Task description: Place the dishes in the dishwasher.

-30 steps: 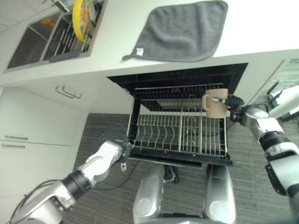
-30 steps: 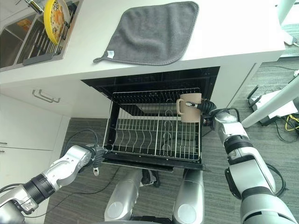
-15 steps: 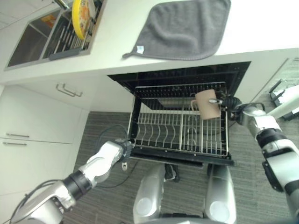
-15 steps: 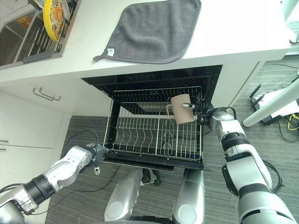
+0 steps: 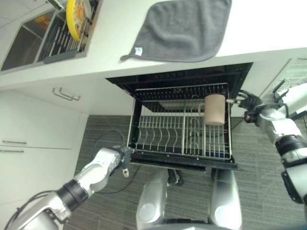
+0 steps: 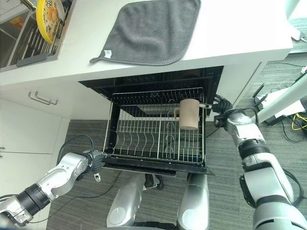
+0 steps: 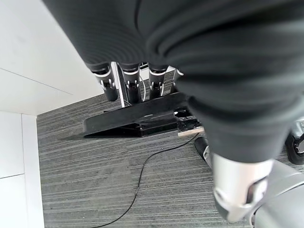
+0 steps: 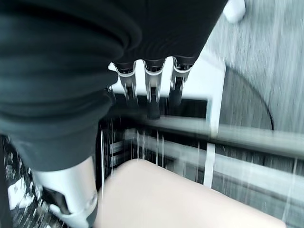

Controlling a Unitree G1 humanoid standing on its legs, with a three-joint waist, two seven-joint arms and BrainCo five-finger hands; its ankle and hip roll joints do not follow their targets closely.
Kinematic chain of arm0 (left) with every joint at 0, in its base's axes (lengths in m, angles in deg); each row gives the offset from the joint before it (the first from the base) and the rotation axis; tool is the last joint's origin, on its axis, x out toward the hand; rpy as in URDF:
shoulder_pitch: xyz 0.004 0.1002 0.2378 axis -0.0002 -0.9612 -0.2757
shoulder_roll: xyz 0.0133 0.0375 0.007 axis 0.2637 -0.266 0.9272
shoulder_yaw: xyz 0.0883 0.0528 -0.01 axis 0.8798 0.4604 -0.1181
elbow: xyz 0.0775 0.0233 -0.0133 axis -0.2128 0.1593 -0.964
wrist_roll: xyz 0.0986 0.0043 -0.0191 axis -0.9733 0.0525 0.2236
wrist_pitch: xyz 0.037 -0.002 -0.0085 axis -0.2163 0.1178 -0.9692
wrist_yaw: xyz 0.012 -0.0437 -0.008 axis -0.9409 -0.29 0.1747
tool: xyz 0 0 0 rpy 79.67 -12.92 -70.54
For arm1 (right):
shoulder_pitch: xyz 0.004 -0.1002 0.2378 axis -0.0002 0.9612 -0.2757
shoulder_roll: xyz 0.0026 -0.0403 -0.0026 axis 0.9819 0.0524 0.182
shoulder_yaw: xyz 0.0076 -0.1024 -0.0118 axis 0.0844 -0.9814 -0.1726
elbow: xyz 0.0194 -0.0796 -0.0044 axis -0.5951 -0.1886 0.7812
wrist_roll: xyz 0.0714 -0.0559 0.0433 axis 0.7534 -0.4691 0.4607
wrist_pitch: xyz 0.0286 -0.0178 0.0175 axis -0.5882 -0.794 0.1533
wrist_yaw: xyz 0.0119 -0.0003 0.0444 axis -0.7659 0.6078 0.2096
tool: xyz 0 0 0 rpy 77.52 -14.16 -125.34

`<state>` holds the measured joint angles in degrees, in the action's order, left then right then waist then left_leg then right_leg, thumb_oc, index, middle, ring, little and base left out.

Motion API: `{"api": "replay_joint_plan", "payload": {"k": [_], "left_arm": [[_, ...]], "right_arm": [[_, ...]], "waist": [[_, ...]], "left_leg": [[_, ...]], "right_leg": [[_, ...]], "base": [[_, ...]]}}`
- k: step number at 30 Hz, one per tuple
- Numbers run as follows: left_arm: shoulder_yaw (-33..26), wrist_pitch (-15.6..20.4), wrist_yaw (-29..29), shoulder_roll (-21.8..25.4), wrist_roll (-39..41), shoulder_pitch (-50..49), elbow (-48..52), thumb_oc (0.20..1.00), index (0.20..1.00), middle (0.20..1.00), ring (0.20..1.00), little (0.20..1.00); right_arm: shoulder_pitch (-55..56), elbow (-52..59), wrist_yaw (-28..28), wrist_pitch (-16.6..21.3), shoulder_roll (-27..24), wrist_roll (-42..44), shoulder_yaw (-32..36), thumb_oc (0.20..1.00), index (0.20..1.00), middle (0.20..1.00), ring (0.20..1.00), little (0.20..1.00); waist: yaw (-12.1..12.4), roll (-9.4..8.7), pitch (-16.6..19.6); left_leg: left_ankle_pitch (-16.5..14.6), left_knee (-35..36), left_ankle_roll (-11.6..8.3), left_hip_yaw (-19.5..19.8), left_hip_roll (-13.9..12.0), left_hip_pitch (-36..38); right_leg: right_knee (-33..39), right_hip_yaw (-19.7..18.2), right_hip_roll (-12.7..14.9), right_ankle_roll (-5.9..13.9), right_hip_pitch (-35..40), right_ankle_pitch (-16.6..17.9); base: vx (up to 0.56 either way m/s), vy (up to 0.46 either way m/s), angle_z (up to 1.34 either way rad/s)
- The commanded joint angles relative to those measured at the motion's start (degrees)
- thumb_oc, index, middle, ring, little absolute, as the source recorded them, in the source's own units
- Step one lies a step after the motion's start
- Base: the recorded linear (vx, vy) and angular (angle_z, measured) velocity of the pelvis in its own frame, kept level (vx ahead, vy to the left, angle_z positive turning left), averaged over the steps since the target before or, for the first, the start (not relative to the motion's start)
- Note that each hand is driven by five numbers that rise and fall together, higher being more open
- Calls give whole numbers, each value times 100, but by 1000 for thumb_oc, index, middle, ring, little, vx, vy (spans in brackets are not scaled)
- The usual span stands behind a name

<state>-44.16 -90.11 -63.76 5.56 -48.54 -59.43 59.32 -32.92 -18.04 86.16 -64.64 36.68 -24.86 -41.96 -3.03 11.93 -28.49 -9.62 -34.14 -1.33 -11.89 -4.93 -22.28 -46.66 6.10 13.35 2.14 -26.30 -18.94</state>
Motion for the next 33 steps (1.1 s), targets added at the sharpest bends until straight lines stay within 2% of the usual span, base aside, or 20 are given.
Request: {"api": "replay_joint_plan", "payload": {"k": [1,7,11,13,15,16,17,18,19,20,21,22,23,24,25,26,29,33], "left_arm": [[81,102,-29,428,470,-1000,492,1000,1000,1000,1000,1000],[-521,248,380,585,868,-1326,723,1000,1000,1000,1000,1000],[-1014,442,888,646,1563,-1522,942,1000,1000,1000,1000,1000],[-1484,766,1511,665,2104,-1641,1214,1000,1000,1000,1000,1000],[-1909,951,1777,674,2693,-1663,1444,1000,1000,1000,1000,1000],[-2216,1094,2094,668,3085,-1642,1547,1000,1000,1000,1000,1000],[-2844,1512,2668,611,4071,-1587,1584,1000,1000,1000,1000,1000],[-3080,1611,2858,538,4418,-1587,1615,1000,1000,1000,1000,1000],[-3664,2327,3459,145,5351,-1668,1482,1000,1000,1000,1000,1000],[-3711,2411,3530,101,5447,-1676,1471,1000,1000,1000,1000,1000],[-3905,2652,3634,-97,5681,-1732,1418,1000,1000,1000,1000,1000],[-4067,2966,3763,-319,5893,-1781,1354,1000,1000,1000,1000,1000],[-4372,3510,3864,-881,6383,-1876,1352,1000,1000,1000,1000,1000],[-4465,3673,3884,-1077,6592,-1897,1366,1000,1000,1000,1000,1000],[-4503,3748,3886,-1153,6727,-1903,1374,1000,1000,1000,1000,1000],[-4599,3864,3723,-1496,7209,-1911,1379,1000,1000,1000,1000,1000],[-4595,4045,3605,-1851,7727,-1789,1438,1000,1000,1000,1000,1000],[-4746,3881,3602,-2176,8469,-1790,1389,1000,1000,1000,1000,1000]], "right_arm": [[15,325,-270,386,-86,-283,406,1000,1000,1000,1000,1000],[571,1364,-256,380,-380,-603,841,1000,1000,1000,1000,1000],[1081,2210,-221,371,-408,-646,1096,1000,1000,1000,1000,1000],[1541,2812,-239,434,-338,-636,1336,1000,1000,1000,1000,1000],[1921,3362,-365,391,-244,-607,1521,1000,1000,1000,1000,1000],[2239,3686,-398,506,-121,-502,1653,1000,1000,1000,1000,1000],[2822,4291,-513,730,215,-536,1840,1000,1000,1000,1000,1000],[3074,4510,-508,871,381,-581,1918,1000,1000,1000,1000,1000],[3636,4907,-322,1135,787,-652,2240,1000,1000,1000,1000,1000],[3670,4929,-325,1178,817,-662,2262,1000,1000,1000,1000,1000],[3838,5006,-297,1281,953,-697,2364,1000,1000,1000,1000,1000],[3974,5054,-304,1395,1069,-719,2456,1000,1000,1000,1000,1000],[4232,5180,-331,1490,1287,-656,2647,1000,1000,1000,1000,1000],[4317,5188,-345,1578,1357,-650,2709,1000,1000,1000,1000,1000],[4348,5198,-363,1651,1382,-676,2734,1000,1000,1000,1000,1000],[4462,5236,-473,1768,1491,-628,2815,1000,1000,1000,1000,1000],[4425,5256,-577,1944,1631,-560,2824,1000,1000,1000,1000,1000],[4674,5537,-445,2262,1769,-525,2962,1000,1000,1000,1000,1000]], "waist": [[52,-148,-94],[-27,-195,-44],[-70,-249,9],[-94,-278,43],[-94,-324,76],[-98,-370,89],[-110,-473,134],[-126,-530,149],[-178,-695,214],[-179,-703,230],[-192,-769,254],[-198,-826,298],[-202,-940,421],[-200,-975,484],[-197,-981,521],[-197,-1053,656],[-167,-1108,969],[-153,-1142,1450]], "left_leg": [[69,-25,94,249,-80,50],[105,-28,86,221,-129,61],[156,18,74,218,-162,117],[208,69,61,212,-186,163],[202,133,82,214,-179,205],[223,181,78,216,-186,225],[245,287,79,210,-198,273],[248,341,79,198,-214,305],[284,538,58,162,-259,437],[334,594,58,155,-270,444],[315,653,39,132,-276,526],[342,741,26,108,-287,592],[432,1002,-24,47,-293,790],[478,1125,-45,26,-292,869],[548,1213,-49,15,-300,891],[593,1414,-96,-12,-278,1044],[868,2119,-133,-19,-250,1420],[1272,3165,-240,-181,-184,1985]], "right_leg": [[499,110,-2,-28,323,541],[515,99,-48,-52,359,511],[552,115,-77,-63,440,495],[603,120,-103,-68,514,502],[650,142,-117,-66,562,518],[703,159,-141,-62,610,540],[807,184,-200,-52,686,584],[846,196,-217,-42,716,604],[994,230,-297,-15,828,638],[1049,236,-317,-21,832,686],[1112,246,-344,-9,922,656],[1201,262,-385,-9,978,681],[1466,301,-479,3,1157,741],[1595,320,-522,5,1233,772],[1694,328,-556,-4,1254,839],[1927,350,-622,16,1420,853],[2575,421,-767,56,1779,1068],[3457,564,-1002,86,2467,1219]], "base": [[17,-37,-2],[19,-33,-6],[41,-30,-2],[50,-36,0],[23,-59,2],[19,-146,-1],[7,-170,4],[-2,-246,3],[-17,-169,0],[-3,-173,-1],[-3,-111,-18],[13,-220,-10],[0,-221,-11],[-14,-187,11],[-21,-156,-4],[-45,-151,-5],[-64,-189,1],[-33,-163,7]]}}
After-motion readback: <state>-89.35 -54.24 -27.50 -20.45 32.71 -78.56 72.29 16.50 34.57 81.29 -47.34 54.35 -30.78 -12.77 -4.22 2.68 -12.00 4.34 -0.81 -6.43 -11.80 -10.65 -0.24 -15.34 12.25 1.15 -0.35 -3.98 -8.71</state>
